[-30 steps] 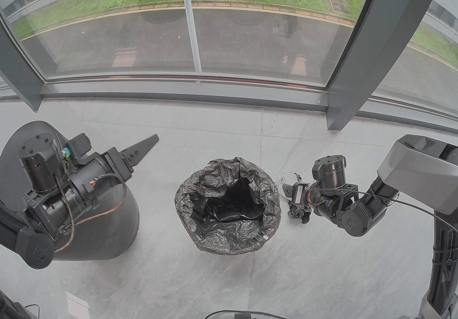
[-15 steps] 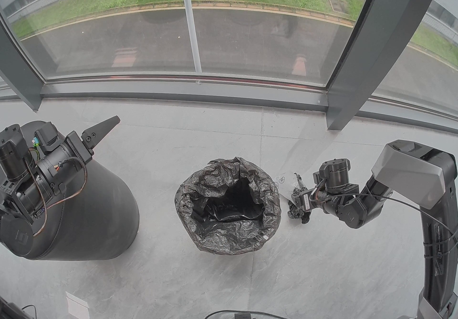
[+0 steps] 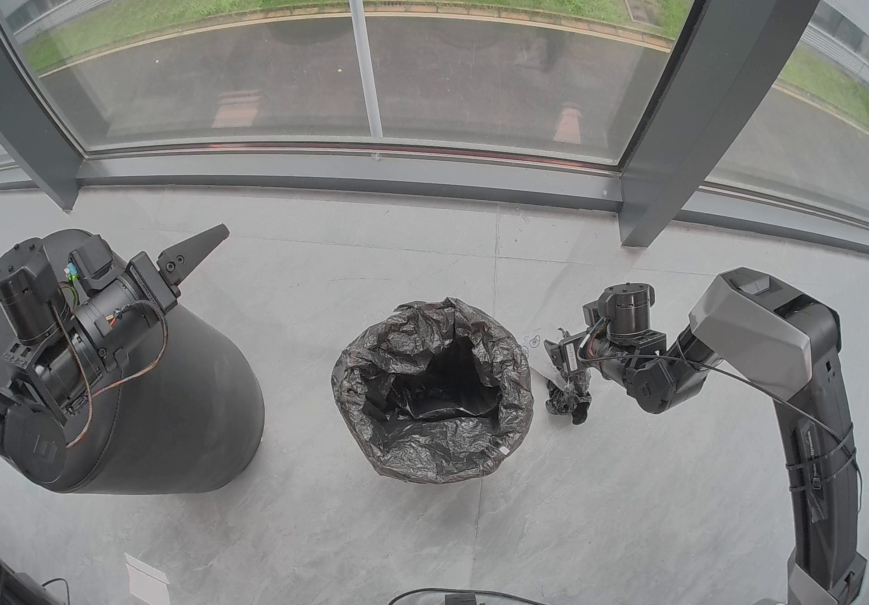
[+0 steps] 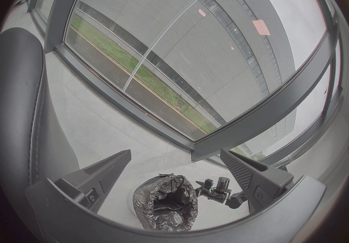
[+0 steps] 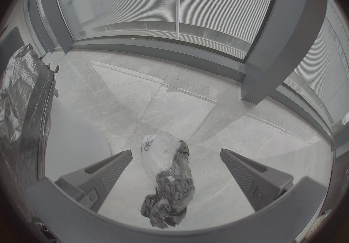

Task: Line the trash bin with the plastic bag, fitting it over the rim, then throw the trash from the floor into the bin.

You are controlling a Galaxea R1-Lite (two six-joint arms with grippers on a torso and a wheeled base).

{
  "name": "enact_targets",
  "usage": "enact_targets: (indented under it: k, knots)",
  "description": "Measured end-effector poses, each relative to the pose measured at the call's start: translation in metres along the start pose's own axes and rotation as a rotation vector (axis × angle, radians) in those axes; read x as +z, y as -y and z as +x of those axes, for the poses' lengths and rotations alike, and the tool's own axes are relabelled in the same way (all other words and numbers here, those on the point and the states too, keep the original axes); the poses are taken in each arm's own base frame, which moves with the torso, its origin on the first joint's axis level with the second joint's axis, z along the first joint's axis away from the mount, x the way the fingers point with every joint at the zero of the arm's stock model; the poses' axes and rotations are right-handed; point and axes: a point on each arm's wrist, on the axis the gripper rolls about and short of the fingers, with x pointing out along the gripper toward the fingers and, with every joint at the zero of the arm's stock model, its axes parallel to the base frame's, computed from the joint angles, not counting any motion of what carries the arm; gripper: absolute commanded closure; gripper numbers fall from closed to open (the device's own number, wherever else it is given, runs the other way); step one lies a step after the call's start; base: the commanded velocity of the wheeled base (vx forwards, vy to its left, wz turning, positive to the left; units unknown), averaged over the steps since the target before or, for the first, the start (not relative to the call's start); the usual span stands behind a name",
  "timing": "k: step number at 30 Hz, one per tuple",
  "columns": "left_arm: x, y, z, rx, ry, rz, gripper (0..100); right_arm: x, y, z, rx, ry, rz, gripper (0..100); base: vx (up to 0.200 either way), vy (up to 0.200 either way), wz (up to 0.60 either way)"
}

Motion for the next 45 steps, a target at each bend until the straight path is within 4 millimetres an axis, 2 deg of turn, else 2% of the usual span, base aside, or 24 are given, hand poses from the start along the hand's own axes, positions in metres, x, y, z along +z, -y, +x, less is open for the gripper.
enact_targets:
  k: [13, 19, 30, 42, 43, 45]
  knots:
    - [-0.002, -0.001, 0.001, 0.004, -0.007, -0.003, 0, 0.003, -0.018, 0.028, 0.017, 0.056, -0.012, 0, 0.000, 0.000, 0.00]
    - [-0.003, -0.003, 0.003, 0.007, -0.012, -0.006, 0, 0.002, -0.021, 0.038, 0.026, 0.012, -0.021, 0, 0.000, 0.000, 0.00]
    - [-0.005, -0.006, 0.005, 0.013, -0.020, -0.011, 0, 0.009, -0.024, 0.051, 0.035, -0.034, -0.030, 0, 0.000, 0.000, 0.00]
    - [-0.006, -0.008, 0.007, 0.019, -0.026, -0.015, 0, 0.003, -0.025, 0.058, 0.036, -0.056, -0.032, 0, 0.000, 0.000, 0.00]
    - [-0.007, -0.008, 0.007, 0.019, -0.027, -0.015, 0, 0.002, -0.025, 0.059, 0.037, -0.059, -0.033, 100, 0.000, 0.000, 0.00]
    - [-0.007, -0.008, 0.008, 0.020, -0.028, -0.016, 0, 0.002, -0.025, 0.059, 0.037, -0.061, -0.033, 100, 0.000, 0.000, 0.00]
